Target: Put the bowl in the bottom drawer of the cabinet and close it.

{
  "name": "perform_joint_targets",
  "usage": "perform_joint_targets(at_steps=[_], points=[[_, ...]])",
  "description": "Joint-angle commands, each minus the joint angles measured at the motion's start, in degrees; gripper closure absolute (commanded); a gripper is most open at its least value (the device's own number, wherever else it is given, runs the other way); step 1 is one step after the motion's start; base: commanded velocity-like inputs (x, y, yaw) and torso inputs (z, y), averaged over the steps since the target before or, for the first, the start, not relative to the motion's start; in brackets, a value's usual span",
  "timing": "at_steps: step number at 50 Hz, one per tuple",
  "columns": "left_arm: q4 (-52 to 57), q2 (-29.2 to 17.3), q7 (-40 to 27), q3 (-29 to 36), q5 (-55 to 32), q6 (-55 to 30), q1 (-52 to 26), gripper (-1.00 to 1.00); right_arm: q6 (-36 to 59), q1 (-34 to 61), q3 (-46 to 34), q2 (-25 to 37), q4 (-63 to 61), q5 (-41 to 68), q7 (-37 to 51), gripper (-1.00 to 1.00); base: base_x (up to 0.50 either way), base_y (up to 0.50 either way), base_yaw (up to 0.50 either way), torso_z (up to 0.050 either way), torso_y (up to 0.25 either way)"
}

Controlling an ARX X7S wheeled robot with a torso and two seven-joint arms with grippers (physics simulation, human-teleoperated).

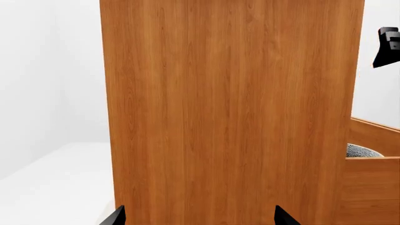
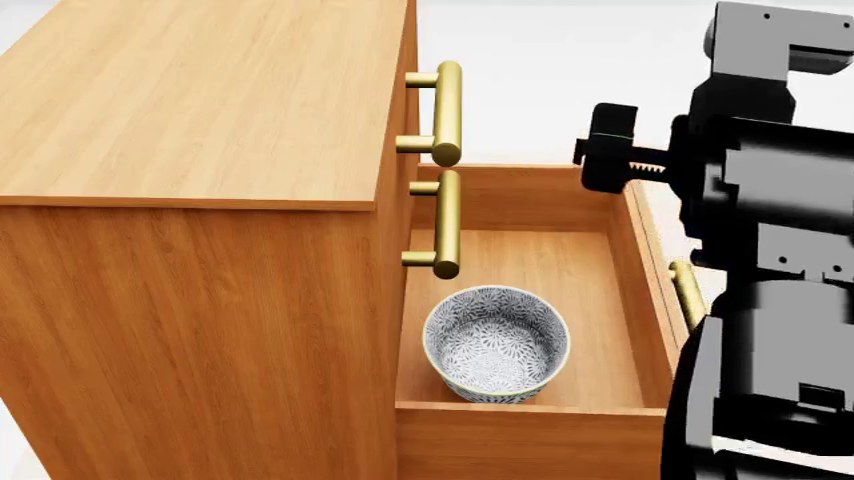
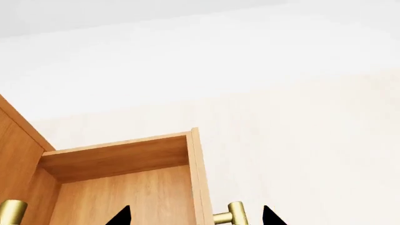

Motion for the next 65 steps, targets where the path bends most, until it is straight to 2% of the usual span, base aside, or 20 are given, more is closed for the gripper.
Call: perform_joint_targets(at_steps=[1, 15, 32, 55, 65], points=[[0.4, -0.2, -0.2, 0.1, -0.1, -0.3, 0.1, -1.0, 9.2, -7.6, 1.6, 2.6, -19.6, 0.7, 0.9, -1.0, 0.0, 0.0, 0.0, 0.0, 0.0], [-0.6, -0.1, -0.1, 0.3, -0.1, 0.3, -0.3, -1.0, 16.2, -15.4, 3.4, 5.3, -36.0, 0.9, 1.2, -1.0, 0.0, 0.0, 0.0, 0.0, 0.0], [-0.5, -0.2, -0.3, 0.3, 0.0, 0.4, -0.3, -1.0, 20.0, -25.9, 8.1, 7.3, -52.0, 1.5, 2.0, -1.0, 0.0, 0.0, 0.0, 0.0, 0.0], [-0.1, -0.4, -0.6, 0.6, 0.9, 0.0, -0.4, -1.0, 16.6, -36.4, 12.7, 8.9, -58.6, 2.0, 1.9, -1.0, 0.0, 0.0, 0.0, 0.0, 0.0], [-0.3, -0.5, -0.5, 0.9, 1.2, 0.2, -0.5, -1.0, 15.0, -40.4, 12.3, 9.5, -58.5, 1.3, 2.2, -1.0, 0.0, 0.0, 0.0, 0.0, 0.0]])
